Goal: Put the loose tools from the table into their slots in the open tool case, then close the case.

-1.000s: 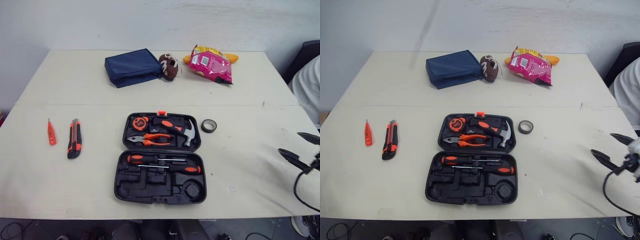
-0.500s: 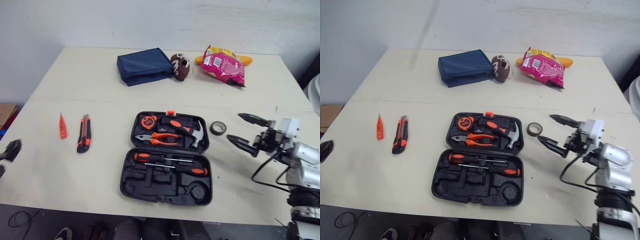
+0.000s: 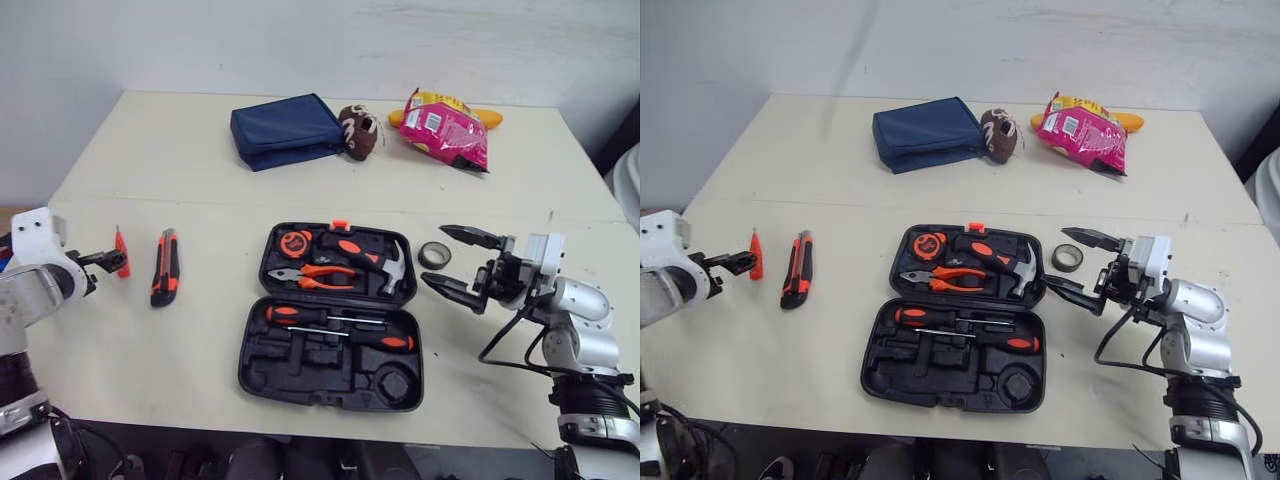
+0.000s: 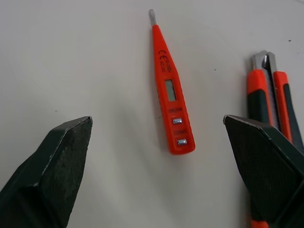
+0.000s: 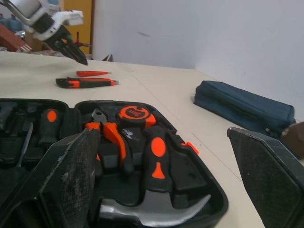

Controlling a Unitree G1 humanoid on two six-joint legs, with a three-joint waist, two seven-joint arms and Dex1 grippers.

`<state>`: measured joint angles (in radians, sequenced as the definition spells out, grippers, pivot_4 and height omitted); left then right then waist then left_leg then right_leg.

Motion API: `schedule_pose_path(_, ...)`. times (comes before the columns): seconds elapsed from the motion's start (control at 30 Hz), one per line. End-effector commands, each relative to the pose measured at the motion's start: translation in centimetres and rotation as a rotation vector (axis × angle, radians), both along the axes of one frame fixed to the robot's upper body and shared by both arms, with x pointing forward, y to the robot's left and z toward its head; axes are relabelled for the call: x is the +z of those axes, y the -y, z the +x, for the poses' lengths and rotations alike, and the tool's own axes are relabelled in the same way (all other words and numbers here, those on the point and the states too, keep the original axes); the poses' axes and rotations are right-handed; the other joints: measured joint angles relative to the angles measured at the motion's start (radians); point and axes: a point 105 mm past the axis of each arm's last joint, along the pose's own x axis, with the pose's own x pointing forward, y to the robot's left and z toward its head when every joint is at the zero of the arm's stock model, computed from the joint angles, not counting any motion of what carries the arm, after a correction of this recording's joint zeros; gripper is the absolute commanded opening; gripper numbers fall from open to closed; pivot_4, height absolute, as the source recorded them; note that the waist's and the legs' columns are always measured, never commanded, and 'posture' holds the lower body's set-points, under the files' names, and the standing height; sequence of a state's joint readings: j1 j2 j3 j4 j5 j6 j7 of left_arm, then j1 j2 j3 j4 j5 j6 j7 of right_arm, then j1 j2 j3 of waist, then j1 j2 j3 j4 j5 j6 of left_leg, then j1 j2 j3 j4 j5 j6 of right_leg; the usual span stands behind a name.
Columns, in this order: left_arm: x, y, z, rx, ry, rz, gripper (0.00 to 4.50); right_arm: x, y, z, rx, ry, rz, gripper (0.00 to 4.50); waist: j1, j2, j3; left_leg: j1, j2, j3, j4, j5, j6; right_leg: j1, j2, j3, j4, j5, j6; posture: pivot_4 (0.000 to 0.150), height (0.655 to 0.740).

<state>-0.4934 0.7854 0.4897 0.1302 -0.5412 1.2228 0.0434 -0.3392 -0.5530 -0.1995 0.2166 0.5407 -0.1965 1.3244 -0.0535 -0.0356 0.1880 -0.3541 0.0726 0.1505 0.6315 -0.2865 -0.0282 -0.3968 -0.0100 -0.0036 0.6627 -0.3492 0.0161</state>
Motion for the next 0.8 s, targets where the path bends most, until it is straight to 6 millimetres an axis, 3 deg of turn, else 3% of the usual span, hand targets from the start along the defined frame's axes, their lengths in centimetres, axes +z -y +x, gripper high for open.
schedule_pose_path(0.03,0.7,-0.3,1.4,0.003,0.039,0.026,4.50,0.9,-0.2,-0.6,0.002,0.040,0.008,4.48,0.001,0.000,0.000,0.000,0.000,0.000,0.000,0.000,0.000,0.000,0.000,0.000,0.000,0.000,0.000,0.150,0.7400)
schedule_pose_path(0.37,-1.5,0.4,3.7,0.004,-0.026,-0.024,4.50,0.9,-0.6,-0.8,-0.007,0.036,0.014,4.48,0.002,0.000,0.000,0.000,0.000,0.001,0.002,0.000,0.000,0.000,0.000,0.000,0.002,0.000,0.000,0.150,0.7400)
schedule_pose_path(0.5,-3.1,-0.3,3.5,0.039,-0.060,-0.062,4.50,0.7,-0.9,-0.9,0.002,0.037,0.009,4.48,0.002,0.000,0.000,0.001,0.000,0.001,0.004,0.001,0.000,0.000,0.000,0.000,0.006,0.000,0.000,0.150,0.7400)
schedule_pose_path(0.6,-4.8,-1.2,2.6,0.071,-0.109,-0.080,3.65,0.7,-0.9,-0.8,-0.001,0.045,0.008,4.50,-0.001,0.001,-0.001,0.003,0.000,0.001,0.004,0.002,-0.001,0.000,-0.001,0.000,0.010,0.000,0.000,0.150,0.7400)
schedule_pose_path(0.8,-5.9,-0.7,2.3,0.069,-0.106,-0.158,0.96,0.6,-0.7,-0.8,-0.003,0.046,0.000,4.50,0.001,0.003,-0.001,0.003,0.000,0.001,0.004,0.003,-0.002,0.000,-0.001,0.000,0.011,0.000,0.000,0.150,0.7400)
